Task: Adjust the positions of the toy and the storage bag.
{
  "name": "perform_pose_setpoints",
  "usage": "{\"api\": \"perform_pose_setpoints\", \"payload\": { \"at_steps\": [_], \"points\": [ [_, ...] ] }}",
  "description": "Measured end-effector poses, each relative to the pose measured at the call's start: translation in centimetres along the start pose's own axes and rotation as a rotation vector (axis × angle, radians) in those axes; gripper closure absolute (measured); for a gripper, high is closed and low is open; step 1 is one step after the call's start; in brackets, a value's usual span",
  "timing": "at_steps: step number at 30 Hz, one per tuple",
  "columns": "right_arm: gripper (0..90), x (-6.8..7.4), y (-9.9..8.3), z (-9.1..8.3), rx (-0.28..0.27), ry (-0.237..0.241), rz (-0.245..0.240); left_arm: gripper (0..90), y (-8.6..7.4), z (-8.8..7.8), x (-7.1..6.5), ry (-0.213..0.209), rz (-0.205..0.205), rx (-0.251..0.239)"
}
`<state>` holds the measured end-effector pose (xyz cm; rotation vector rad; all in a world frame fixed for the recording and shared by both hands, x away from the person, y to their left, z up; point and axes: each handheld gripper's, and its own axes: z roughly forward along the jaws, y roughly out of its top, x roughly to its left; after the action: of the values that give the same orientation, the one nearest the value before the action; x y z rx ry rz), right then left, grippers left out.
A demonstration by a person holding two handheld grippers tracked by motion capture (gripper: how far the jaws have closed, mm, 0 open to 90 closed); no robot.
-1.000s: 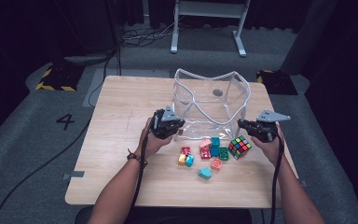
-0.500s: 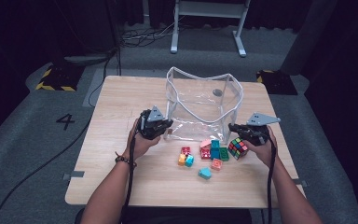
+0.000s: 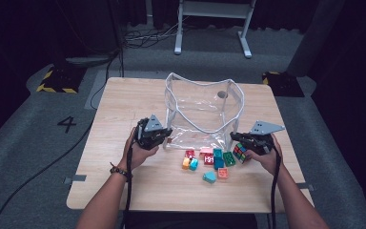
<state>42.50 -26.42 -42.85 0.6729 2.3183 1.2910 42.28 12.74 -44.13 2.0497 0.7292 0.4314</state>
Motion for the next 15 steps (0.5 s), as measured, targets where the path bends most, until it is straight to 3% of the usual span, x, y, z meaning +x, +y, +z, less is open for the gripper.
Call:
{"api": "perform_pose_setpoints", "payload": {
  "at_steps": [1, 3, 9, 10, 11, 14, 15],
  "points": [
    [87.8, 0.2, 0.0, -0.1, 0.003, 0.007, 0.001, 86.8, -0.2, -0.1, -0.3, -0.015, -0.011, -0.006],
    [87.8, 0.4, 0.0, -0.3, 0.006, 0.012, -0.002, 86.7, -0.3, -0.4, -0.4, -0.009, 0.007, -0.004],
    [84.5, 0.8, -0.3, -0.8, 0.003, 0.008, 0.004, 80.8, -0.8, -1.1, -0.7, -0.002, -0.008, -0.009],
    [77.6, 0.7, -0.4, -1.2, 0.002, -0.009, 0.006, 74.6, -1.0, -1.4, -0.9, 0.012, -0.009, -0.003],
    [77.6, 0.7, -0.4, -1.2, 0.002, -0.009, 0.006, 72.9, -1.0, -1.4, -0.9, 0.012, -0.009, -0.003],
    [61.8, 0.4, -0.9, -1.8, 0.021, -0.059, 0.019, 68.6, -1.5, -1.9, -1.0, 0.014, 0.000, 0.017],
    [56.6, 0.2, -1.0, -2.0, 0.029, -0.068, 0.028, 65.5, -1.7, -2.2, -0.8, 0.025, 0.029, 0.040]
  ]
}}
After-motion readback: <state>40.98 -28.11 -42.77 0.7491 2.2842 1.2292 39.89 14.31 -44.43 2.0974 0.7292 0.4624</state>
